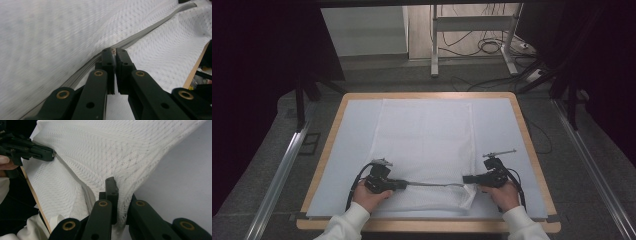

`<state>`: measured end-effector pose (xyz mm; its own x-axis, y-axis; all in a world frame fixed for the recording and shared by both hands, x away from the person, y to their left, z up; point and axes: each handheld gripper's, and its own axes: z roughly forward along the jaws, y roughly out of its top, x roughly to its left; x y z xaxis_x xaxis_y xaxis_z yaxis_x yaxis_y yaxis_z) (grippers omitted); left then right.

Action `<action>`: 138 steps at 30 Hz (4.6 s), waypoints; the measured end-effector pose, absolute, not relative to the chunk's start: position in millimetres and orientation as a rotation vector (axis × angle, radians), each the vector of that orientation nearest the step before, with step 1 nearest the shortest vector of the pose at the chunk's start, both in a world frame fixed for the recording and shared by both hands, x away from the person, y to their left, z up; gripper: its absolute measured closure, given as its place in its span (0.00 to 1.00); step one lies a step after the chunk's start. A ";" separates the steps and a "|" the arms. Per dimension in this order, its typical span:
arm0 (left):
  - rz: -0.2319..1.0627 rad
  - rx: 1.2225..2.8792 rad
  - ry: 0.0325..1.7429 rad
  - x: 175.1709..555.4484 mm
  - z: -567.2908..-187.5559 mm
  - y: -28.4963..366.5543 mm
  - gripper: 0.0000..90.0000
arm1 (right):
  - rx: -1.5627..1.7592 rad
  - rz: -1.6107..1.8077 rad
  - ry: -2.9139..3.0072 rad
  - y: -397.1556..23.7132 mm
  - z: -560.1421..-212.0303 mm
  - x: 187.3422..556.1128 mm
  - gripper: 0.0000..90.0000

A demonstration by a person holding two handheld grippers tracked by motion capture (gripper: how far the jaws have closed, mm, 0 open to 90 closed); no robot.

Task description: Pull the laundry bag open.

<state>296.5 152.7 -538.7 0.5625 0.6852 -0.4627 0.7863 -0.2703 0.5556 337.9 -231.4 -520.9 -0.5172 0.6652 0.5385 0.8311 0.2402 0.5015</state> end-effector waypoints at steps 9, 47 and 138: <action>-0.154 2.022 1.184 295.1 -538.7 158.9 0.97 | -1.412 -1.133 -2.300 -231.2 -521.6 337.8 0.99; -0.115 1.994 1.255 286.6 -537.3 199.1 0.97 | -1.426 -1.142 -2.301 -235.4 -520.8 338.2 0.99; 0.278 1.858 1.257 250.4 -518.3 268.8 0.44 | -1.517 -1.340 -2.392 -263.7 -500.2 323.4 0.36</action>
